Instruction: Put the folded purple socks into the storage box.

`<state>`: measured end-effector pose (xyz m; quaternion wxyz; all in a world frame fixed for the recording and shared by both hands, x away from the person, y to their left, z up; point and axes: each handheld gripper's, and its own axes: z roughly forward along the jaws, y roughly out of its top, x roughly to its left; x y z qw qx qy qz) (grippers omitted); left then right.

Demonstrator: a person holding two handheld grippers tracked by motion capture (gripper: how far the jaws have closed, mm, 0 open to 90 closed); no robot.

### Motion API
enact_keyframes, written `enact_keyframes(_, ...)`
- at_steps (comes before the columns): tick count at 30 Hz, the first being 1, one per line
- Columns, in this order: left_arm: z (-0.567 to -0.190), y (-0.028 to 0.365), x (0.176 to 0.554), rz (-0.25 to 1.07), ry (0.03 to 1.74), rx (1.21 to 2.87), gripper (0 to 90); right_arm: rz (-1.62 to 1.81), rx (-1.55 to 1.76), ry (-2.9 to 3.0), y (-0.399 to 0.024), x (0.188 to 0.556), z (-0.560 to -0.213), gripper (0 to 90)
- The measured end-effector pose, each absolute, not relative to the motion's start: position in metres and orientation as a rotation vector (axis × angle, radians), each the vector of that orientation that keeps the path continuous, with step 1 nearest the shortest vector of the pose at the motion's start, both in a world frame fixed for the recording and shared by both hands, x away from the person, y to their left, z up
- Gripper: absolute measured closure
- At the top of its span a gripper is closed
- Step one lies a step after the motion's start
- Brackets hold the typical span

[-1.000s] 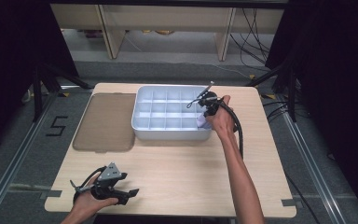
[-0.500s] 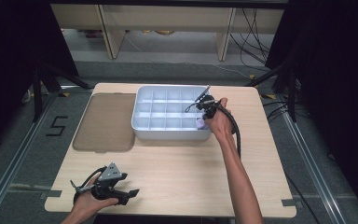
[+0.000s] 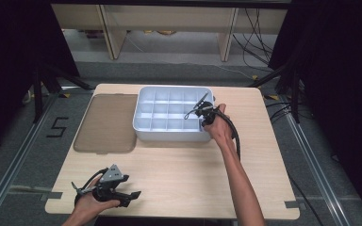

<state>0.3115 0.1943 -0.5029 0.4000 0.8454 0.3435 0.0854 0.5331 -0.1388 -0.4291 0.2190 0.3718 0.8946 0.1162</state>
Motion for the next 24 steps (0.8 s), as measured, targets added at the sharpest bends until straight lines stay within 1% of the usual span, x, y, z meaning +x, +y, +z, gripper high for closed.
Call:
enact_keyframes(6, -0.503, 0.195, 0.312, 0.223, 0.857, 2.157, 21.9, 0.459, 1.105, 2.455, -0.149, 0.532, -0.419, 64.5)
enact_keyframes(8, -0.503, 0.195, 0.312, 0.225, 0.858, 2.157, 21.9, 0.515, 1.148, 2.440, -0.152, 0.531, -0.413, 66.9)
enact_keyframes(9, -0.503, 0.194, 0.312, 0.222, 0.859, 2.149, 21.9, 0.525, 1.152, 2.445, -0.154, 0.531, -0.412, 70.4)
enact_keyframes(10, -0.503, 0.193, 0.311, 0.208, 0.875, 2.146, 21.9, 0.528, 1.143, 2.443, -0.154, 0.532, -0.412, 75.7)
enact_keyframes(12, -0.503, 0.194, 0.312, 0.217, 0.848, 2.167, 21.9, 0.504, 1.127, 2.459, -0.152, 0.532, -0.417, 81.2)
enact_keyframes(14, -0.504, 0.192, 0.310, 0.205, 0.886, 2.122, 21.9, 0.485, 1.132, 2.467, -0.150, 0.533, -0.424, 82.6)
enact_keyframes(15, -0.504, 0.193, 0.311, 0.212, 0.862, 2.146, 21.9, 0.470, 1.143, 2.471, -0.149, 0.534, -0.426, 82.9)
enact_keyframes(17, -0.504, 0.192, 0.311, 0.210, 0.874, 2.127, 21.9, 0.465, 1.157, 2.490, -0.148, 0.536, -0.430, 83.2)
enact_keyframes(21, -0.504, 0.194, 0.312, 0.223, 0.852, 2.173, 21.9, 0.453, 1.179, 2.529, -0.144, 0.538, -0.441, 83.4)
enact_keyframes(24, -0.504, 0.194, 0.311, 0.220, 0.856, 2.165, 21.9, 0.462, 1.187, 2.529, -0.144, 0.540, -0.447, 83.2)
